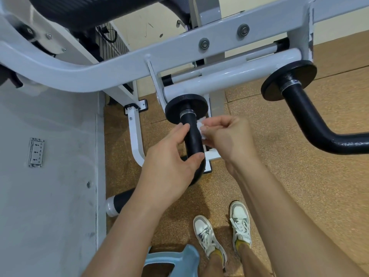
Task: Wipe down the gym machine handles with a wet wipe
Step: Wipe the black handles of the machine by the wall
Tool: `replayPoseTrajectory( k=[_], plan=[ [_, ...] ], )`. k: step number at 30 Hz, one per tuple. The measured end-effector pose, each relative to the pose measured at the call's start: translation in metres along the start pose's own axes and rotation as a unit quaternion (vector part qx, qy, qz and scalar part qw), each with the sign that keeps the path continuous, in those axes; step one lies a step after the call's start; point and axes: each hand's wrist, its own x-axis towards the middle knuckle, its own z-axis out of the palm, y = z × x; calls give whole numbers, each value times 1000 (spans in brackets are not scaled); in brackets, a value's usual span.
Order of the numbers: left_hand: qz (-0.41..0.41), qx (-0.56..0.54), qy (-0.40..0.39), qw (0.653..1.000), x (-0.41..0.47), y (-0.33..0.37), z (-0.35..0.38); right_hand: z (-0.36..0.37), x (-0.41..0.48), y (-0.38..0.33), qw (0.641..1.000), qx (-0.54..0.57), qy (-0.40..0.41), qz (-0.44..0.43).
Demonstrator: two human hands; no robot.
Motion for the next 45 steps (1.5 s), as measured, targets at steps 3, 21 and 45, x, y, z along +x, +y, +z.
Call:
replayPoseTrajectory(
  k=[3,21,45],
  plan=[
    [13,40,-3,999,-5,3,-2,5,8,-6,999,48,-10,15],
    [8,110,38,993,-33,11,5,-18,-51,26,996,88,-7,24],
    [98,128,76,984,-62,-32,-13,26,-105,50,937,296,165,88]
  ],
)
